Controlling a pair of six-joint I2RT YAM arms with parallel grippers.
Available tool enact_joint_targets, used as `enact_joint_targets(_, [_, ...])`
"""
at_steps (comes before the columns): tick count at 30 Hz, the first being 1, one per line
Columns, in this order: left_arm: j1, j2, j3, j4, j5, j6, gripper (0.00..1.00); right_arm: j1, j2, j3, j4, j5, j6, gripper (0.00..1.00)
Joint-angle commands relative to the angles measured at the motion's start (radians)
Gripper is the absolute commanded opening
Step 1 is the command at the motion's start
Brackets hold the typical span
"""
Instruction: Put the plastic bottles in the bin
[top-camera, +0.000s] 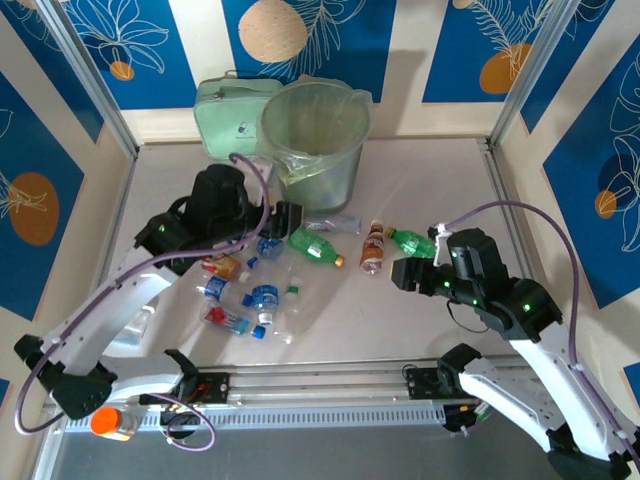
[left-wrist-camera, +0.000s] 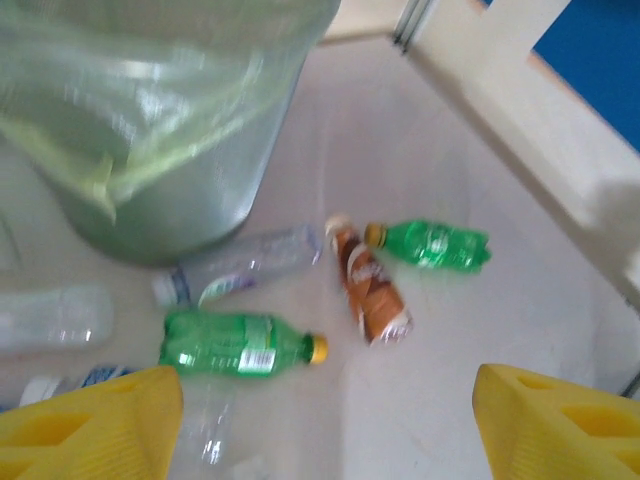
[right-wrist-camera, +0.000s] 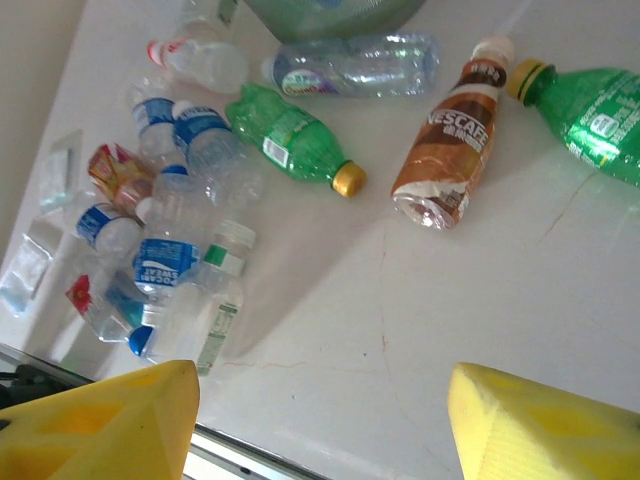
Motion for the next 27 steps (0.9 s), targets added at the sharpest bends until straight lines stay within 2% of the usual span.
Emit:
enact_joint_targets(1, [-0.007,-0.073,-0.12,-0.003,-0.033,-0.033,0.76,0.003,0.061,-0.017,0.028,-0.014,-0.001,0.66])
enact_joint_targets(6, [-0.007,-0.154,-0.234,-0.001,-0.041,-0.028,0.77,0.007,0.188,-0.011,0.038,0.025,-0.02,0.67])
enact_joint_targets(13, [-0.007,-0.201,-0.257,-0.016,-0.11,0.059,0.77,-0.037,0.462,0.061,0.069,0.119,-0.076,0.7])
enact_joint_targets(18, [-0.007,-0.223,-0.333,0.052,-0.114,0.09,0.77,-0.078,0.693,0.162,0.093,0.126,-0.064,0.73])
enact_joint_targets(27, [-0.007,-0.259,-0.359,0.042,-0.099,0.124,0.77,-0.106,1.018,0.323,0.114,0.138,-0.035,0.75])
